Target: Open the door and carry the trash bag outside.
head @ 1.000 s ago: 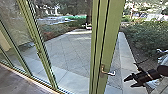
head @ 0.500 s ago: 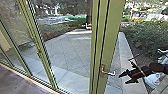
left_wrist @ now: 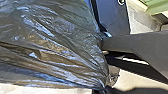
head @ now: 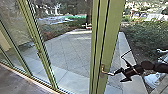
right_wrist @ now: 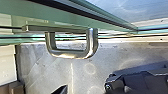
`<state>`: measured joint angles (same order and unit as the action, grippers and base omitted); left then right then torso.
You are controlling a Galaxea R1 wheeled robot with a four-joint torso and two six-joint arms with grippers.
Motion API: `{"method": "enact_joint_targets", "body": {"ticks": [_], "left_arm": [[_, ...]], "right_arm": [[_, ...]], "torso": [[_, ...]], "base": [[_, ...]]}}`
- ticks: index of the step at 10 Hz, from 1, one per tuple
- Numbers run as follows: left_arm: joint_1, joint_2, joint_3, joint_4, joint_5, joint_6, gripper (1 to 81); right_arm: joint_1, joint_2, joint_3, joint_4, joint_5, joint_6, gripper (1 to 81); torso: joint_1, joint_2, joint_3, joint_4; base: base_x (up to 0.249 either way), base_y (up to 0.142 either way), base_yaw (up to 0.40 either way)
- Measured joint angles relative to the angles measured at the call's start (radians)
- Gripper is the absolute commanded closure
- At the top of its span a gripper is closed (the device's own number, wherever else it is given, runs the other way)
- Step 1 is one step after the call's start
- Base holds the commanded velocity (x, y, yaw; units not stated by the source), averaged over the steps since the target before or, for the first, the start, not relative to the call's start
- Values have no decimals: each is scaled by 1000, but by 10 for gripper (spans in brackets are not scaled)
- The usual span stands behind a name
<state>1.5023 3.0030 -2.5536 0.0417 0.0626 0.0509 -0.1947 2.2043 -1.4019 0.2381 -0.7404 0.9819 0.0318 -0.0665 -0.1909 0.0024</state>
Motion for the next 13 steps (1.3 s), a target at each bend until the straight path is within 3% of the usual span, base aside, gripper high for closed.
{"method": "enact_joint_targets", "body": {"ticks": [2, 6, 9, 13], "left_arm": [[0, 0, 0, 0, -1, 0, 811], [0, 0, 0, 0, 0, 0, 811], [0, 0, 0, 0, 0, 0, 811], [2, 0, 0, 0, -1, 0, 811]], "right_arm": [[8, 34, -40, -1, -3, 101, 10], [31, 95, -111, -43, -14, 213, 10], [-11, 148, -195, -106, -34, 262, 10], [-46, 229, -295, -125, -47, 260, 10]], "torso": [[0, 0, 0, 0], [0, 0, 0, 0], [0, 1, -1, 0], [0, 1, -1, 0]], "base": [[0, 0, 0], [0, 0, 0], [0, 0, 0], [0, 0, 0]]}}
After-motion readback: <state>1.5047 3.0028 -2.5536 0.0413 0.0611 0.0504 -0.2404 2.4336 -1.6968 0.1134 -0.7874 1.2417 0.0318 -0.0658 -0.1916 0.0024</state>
